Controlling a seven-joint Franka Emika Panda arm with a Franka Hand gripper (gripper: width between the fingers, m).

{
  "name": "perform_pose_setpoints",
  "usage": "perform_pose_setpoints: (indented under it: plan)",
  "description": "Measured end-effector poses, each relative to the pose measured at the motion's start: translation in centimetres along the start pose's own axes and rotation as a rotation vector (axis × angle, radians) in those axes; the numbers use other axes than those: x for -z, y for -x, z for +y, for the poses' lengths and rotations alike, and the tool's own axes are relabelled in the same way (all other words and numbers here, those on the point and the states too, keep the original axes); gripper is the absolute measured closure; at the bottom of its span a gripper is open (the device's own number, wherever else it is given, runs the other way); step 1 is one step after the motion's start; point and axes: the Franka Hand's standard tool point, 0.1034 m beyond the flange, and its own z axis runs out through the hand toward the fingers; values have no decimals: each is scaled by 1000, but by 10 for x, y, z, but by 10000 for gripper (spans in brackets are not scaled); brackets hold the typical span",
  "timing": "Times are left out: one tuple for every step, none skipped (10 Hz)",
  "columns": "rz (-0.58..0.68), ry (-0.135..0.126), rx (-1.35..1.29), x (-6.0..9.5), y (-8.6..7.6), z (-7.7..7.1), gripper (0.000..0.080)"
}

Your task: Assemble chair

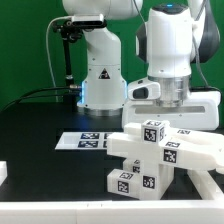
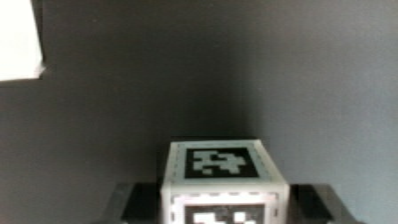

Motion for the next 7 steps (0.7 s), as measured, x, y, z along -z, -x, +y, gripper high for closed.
perform_pose_setpoints:
  plan:
    - [0,0,0,0,0,0,515]
    - [0,0,0,0,0,0,515]
    - [0,0,0,0,0,0,515]
    - [0,0,0,0,0,0,515]
    - [0,0,0,0,0,0,515]
    - [0,-2,0,2,-1,-1,515]
    - [-49,-4,10,19,1,-5,515]
